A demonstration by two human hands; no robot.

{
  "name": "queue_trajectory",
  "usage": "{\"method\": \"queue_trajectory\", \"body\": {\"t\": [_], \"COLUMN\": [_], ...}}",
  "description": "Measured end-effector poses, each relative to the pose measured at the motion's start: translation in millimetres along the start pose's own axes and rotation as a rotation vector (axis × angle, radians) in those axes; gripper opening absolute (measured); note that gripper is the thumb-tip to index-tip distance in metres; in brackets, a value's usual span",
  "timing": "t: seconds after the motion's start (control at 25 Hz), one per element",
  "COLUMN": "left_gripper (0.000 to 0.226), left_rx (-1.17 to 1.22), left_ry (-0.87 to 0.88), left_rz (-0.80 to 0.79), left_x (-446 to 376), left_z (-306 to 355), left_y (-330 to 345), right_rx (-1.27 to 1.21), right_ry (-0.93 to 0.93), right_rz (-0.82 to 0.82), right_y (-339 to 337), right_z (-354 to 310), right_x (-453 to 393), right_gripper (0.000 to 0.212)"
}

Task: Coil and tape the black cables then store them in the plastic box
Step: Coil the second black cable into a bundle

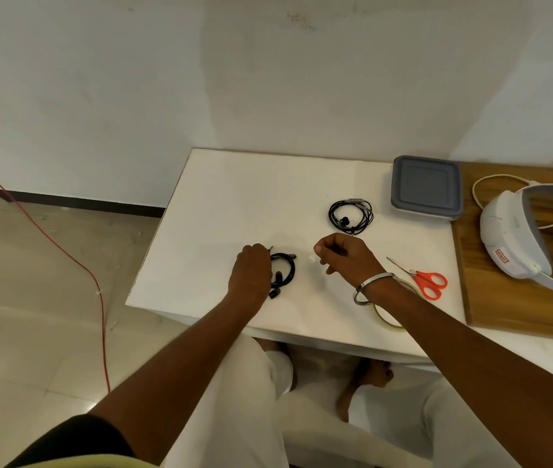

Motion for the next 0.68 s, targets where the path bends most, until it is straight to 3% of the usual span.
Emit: {"method": "queue_trajectory", "body": {"t": [0.28, 0.44, 0.56, 0.68], "left_gripper": [0.017, 0.021, 0.023, 0.025], "left_rx": [0.069, 0.337, 0.319, 0.349], "left_ry": [0.112, 0.279, 0.448, 0.486], "left_rz": [0.018, -0.009, 0.019, -0.048], "left_x": [-0.9, 6.6, 15.0, 17.3], "left_z": [14.5, 30.2, 45.9, 55.2], "left_y": [-5.2, -6.6, -13.7, -12.1], "right_rx": [-0.047, -0.042, -0.005, 0.018], "right_ry": [0.003, -0.043, -0.109, -0.125], "right_rz": [-0.038, -0.083, -0.078, -0.093], "right_y": [4.2, 5.5, 0.7, -2.0], "right_z": [-5.0, -14.6, -25.4, -31.3], "right_x": [2.1, 4.2, 6.2, 6.0], "right_gripper": [0.01, 0.005, 0.005, 0.003]}}
Point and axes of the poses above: each hand's wrist, its own x-axis away from the middle knuckle, its own y-axis out of the palm, z = x × y, the point moved 9 cm from there along -x, towards the middle knuckle, and after that the axes turned 1 degree about -z, right-handed, at the moved point
